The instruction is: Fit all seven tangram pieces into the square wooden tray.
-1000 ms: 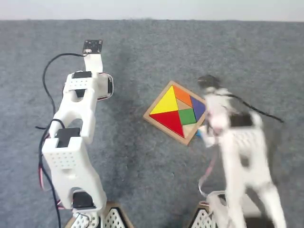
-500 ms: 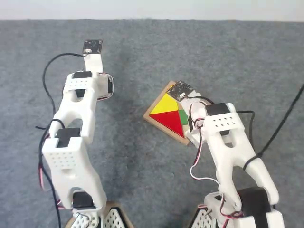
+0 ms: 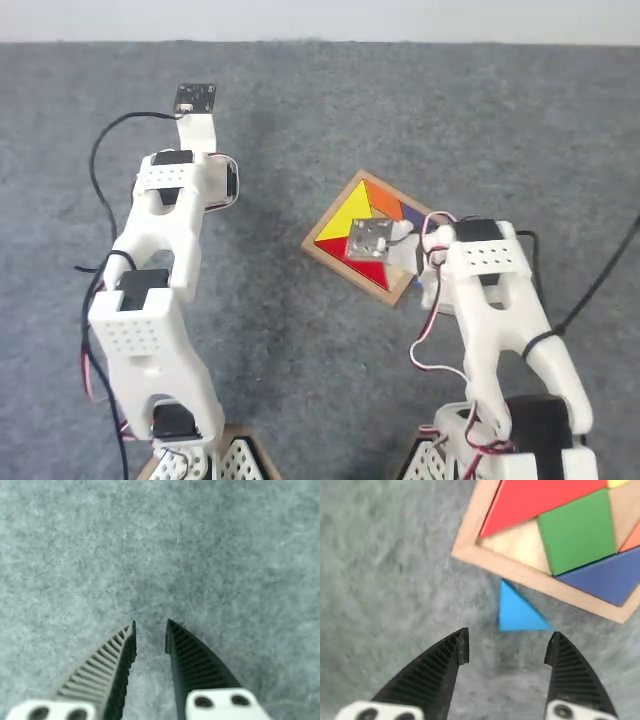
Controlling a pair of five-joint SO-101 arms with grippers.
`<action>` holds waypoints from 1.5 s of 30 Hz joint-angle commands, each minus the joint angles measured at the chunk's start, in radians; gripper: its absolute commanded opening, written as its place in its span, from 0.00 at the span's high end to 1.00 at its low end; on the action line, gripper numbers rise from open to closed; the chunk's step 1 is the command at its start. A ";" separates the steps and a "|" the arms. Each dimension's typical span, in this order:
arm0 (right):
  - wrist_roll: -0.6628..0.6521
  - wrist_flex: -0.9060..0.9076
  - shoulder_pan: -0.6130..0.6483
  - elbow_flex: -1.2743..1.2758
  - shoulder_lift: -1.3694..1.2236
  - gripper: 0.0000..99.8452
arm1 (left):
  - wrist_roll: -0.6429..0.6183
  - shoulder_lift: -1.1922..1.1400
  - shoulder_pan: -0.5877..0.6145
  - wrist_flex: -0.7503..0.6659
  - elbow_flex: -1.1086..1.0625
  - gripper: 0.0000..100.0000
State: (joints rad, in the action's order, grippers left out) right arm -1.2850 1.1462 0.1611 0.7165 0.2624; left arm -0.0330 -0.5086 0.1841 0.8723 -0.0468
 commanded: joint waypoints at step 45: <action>0.239 -0.128 0.038 -0.184 -0.358 0.99 | -0.006 0.017 -0.008 -0.020 0.005 0.91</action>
State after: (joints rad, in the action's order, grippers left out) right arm -1.1669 1.0173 0.2010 0.5600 -0.1013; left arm -0.0330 -0.5086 0.1841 0.8723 -0.0468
